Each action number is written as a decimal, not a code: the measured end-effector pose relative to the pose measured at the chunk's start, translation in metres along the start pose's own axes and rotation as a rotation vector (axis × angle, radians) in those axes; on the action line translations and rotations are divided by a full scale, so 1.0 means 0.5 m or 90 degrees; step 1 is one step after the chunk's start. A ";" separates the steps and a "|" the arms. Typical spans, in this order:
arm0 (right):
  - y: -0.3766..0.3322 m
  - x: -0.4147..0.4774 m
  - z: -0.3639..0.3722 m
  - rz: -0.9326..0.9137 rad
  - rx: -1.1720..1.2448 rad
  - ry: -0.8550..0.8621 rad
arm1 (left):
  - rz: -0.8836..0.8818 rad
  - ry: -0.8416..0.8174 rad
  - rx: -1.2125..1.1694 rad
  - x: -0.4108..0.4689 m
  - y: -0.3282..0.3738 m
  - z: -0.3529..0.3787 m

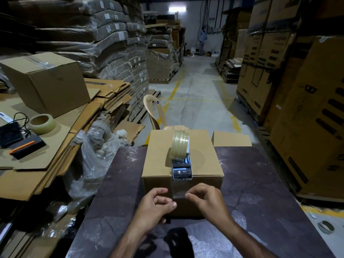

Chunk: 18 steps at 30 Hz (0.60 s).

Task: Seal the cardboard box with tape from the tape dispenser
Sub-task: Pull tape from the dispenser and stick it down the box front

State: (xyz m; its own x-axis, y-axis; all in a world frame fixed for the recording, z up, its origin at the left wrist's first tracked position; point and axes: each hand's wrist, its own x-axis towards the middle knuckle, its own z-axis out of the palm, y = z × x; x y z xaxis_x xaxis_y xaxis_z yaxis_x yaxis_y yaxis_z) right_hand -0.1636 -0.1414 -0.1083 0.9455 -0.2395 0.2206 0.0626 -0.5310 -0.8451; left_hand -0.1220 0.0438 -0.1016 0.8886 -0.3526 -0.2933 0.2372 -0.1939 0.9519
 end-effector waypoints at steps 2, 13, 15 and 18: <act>-0.008 0.004 -0.001 0.063 0.023 -0.020 | 0.002 0.029 -0.008 0.002 0.000 0.006; -0.041 0.013 -0.013 0.176 0.036 -0.069 | 0.022 0.104 -0.044 0.023 0.004 0.042; -0.044 0.013 -0.014 0.182 0.032 -0.072 | 0.027 0.112 -0.034 0.025 0.003 0.045; -0.048 0.013 -0.014 0.188 0.029 -0.073 | 0.033 0.122 -0.015 0.026 0.003 0.049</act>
State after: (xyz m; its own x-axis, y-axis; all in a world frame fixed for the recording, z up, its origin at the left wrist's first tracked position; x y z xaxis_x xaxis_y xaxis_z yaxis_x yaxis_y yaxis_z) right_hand -0.1609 -0.1359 -0.0832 0.9547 -0.2833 -0.0910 -0.2076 -0.4150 -0.8858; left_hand -0.1197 0.0162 -0.1061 0.9578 -0.1809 -0.2234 0.1960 -0.1574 0.9679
